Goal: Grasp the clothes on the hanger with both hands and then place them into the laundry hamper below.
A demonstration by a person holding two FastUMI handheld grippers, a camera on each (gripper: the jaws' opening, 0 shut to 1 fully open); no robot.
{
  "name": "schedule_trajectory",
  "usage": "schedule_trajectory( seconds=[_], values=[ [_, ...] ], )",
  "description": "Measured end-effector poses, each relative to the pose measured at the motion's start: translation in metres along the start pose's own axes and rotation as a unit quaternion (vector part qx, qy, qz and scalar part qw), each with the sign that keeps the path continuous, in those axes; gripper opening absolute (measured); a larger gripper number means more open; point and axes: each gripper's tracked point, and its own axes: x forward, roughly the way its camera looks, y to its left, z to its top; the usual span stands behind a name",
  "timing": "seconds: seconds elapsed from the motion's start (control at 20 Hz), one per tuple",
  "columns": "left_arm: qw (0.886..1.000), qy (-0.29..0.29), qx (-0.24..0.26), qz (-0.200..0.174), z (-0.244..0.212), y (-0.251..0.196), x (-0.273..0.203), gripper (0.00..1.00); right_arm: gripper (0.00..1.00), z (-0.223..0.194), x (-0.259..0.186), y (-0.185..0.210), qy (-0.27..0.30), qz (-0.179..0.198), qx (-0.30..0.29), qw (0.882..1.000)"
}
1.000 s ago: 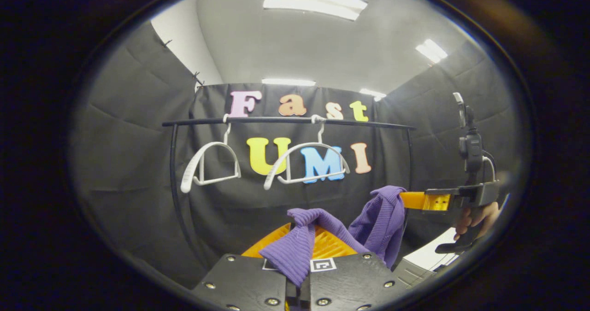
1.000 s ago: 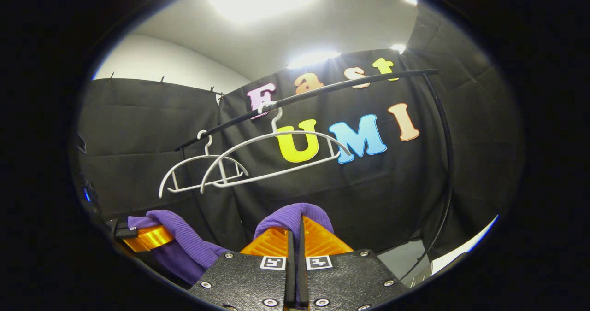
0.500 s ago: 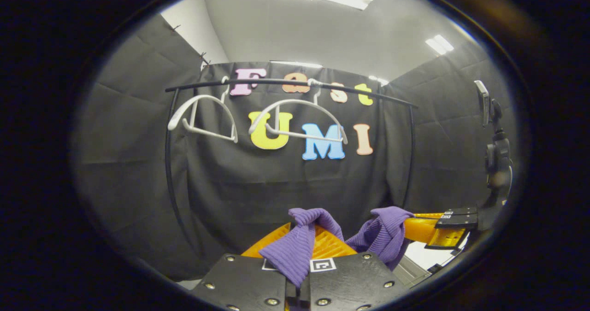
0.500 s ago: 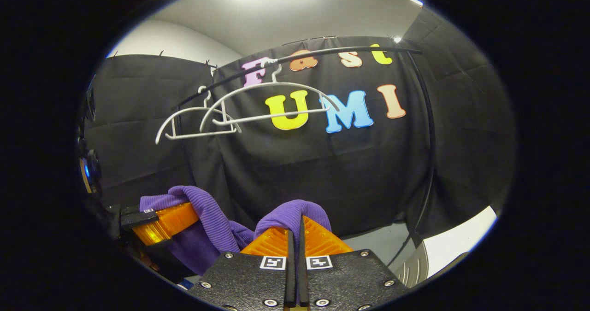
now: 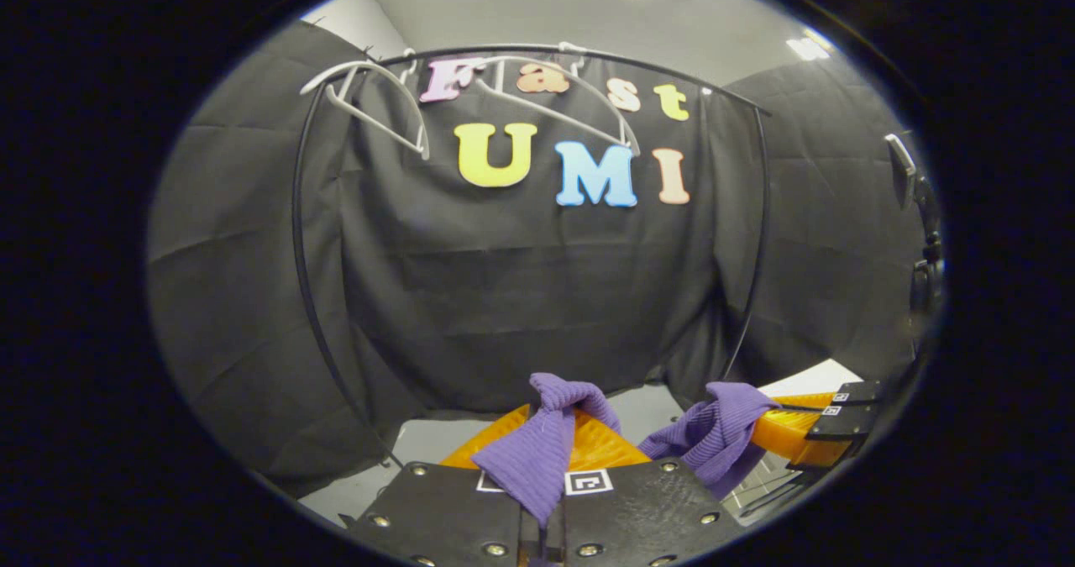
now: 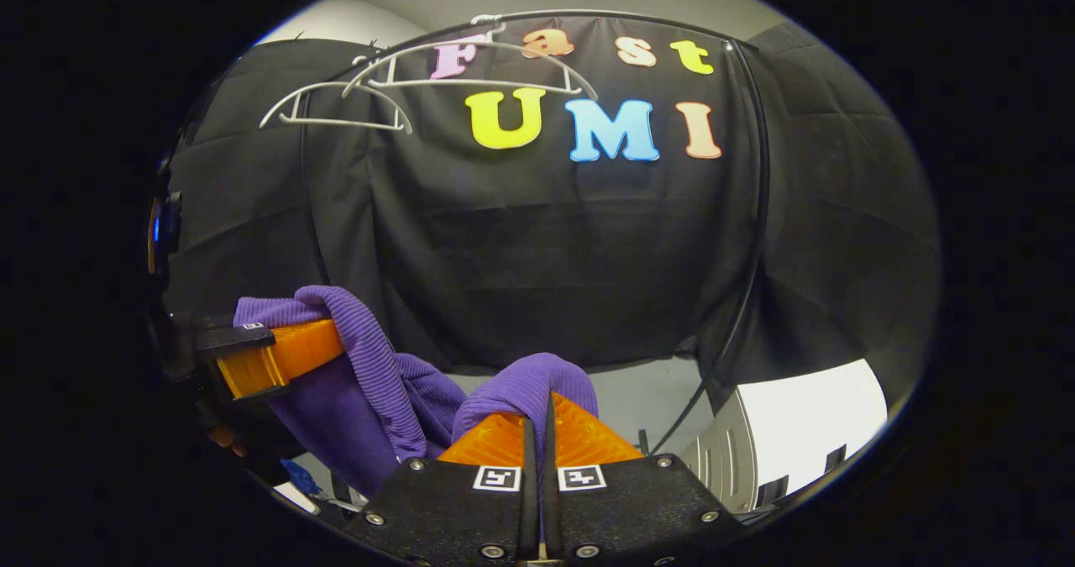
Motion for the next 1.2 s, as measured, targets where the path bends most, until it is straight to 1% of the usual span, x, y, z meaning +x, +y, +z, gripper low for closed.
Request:
schedule_trajectory(
  seconds=[0.15, 0.25, 0.4, 0.45, 0.5, 0.55, 0.65, 0.7, 0.75, 0.8, 0.85, 0.9, 1.0, 1.15, 1.2],
  values=[
    [0.999, 0.051, 0.011, -0.002, -0.050, -0.004, 0.009, 0.09, 0.03, -0.038, 0.011, -0.005, 0.048, -0.008, -0.001, 0.999],
    [0.996, 0.083, 0.026, -0.004, -0.080, -0.005, 0.013, 0.09, 0.05, -0.064, 0.017, -0.007, 0.081, -0.009, 0.007, 0.997],
    [0.990, 0.134, 0.037, -0.007, -0.122, -0.006, 0.019, 0.10, 0.07, -0.114, 0.028, -0.015, 0.149, -0.024, 0.011, 0.988],
    [0.988, 0.151, 0.039, -0.008, -0.134, -0.005, 0.022, 0.10, 0.09, -0.127, 0.029, -0.019, 0.168, -0.027, 0.012, 0.985],
    [0.985, 0.165, 0.040, -0.008, -0.145, -0.004, 0.025, 0.10, 0.11, -0.140, 0.027, -0.018, 0.187, -0.024, 0.015, 0.982],
    [0.983, 0.180, 0.040, -0.008, -0.154, -0.005, 0.019, 0.12, 0.12, -0.151, 0.024, -0.015, 0.203, -0.016, 0.018, 0.979],
    [0.977, 0.208, 0.039, -0.010, -0.181, -0.004, 0.017, 0.45, 0.22, -0.157, 0.021, -0.013, 0.208, -0.007, 0.012, 0.978],
    [0.978, 0.204, 0.040, -0.003, -0.183, 0.000, 0.016, 0.61, 0.38, -0.158, 0.020, -0.014, 0.209, -0.007, 0.006, 0.978],
    [0.979, 0.201, 0.040, 0.002, -0.183, 0.005, 0.017, 0.77, 0.51, -0.159, 0.018, -0.013, 0.212, -0.003, 0.002, 0.977],
    [0.979, 0.200, 0.039, 0.005, -0.181, 0.009, 0.017, 0.93, 0.70, -0.160, 0.018, -0.013, 0.209, -0.004, -0.001, 0.978],
    [0.980, 0.197, 0.037, 0.008, -0.177, 0.012, 0.015, 0.93, 0.80, -0.156, 0.017, -0.014, 0.203, -0.005, -0.002, 0.979],
    [0.980, 0.194, 0.035, 0.013, -0.172, 0.016, 0.013, 0.94, 0.93, -0.153, 0.016, -0.014, 0.196, -0.006, -0.003, 0.981],
    [0.982, 0.183, 0.032, 0.024, -0.161, 0.024, 0.008, 0.94, 0.95, -0.140, 0.014, -0.014, 0.176, -0.008, -0.003, 0.984],
    [0.988, 0.147, 0.021, 0.037, -0.126, 0.035, -0.001, 0.93, 0.95, -0.103, 0.010, -0.019, 0.130, -0.015, 0.000, 0.991],
    [0.990, 0.132, 0.018, 0.040, -0.110, 0.039, -0.003, 1.00, 0.95, -0.087, 0.008, -0.022, 0.111, -0.019, 0.000, 0.994]
  ],
)
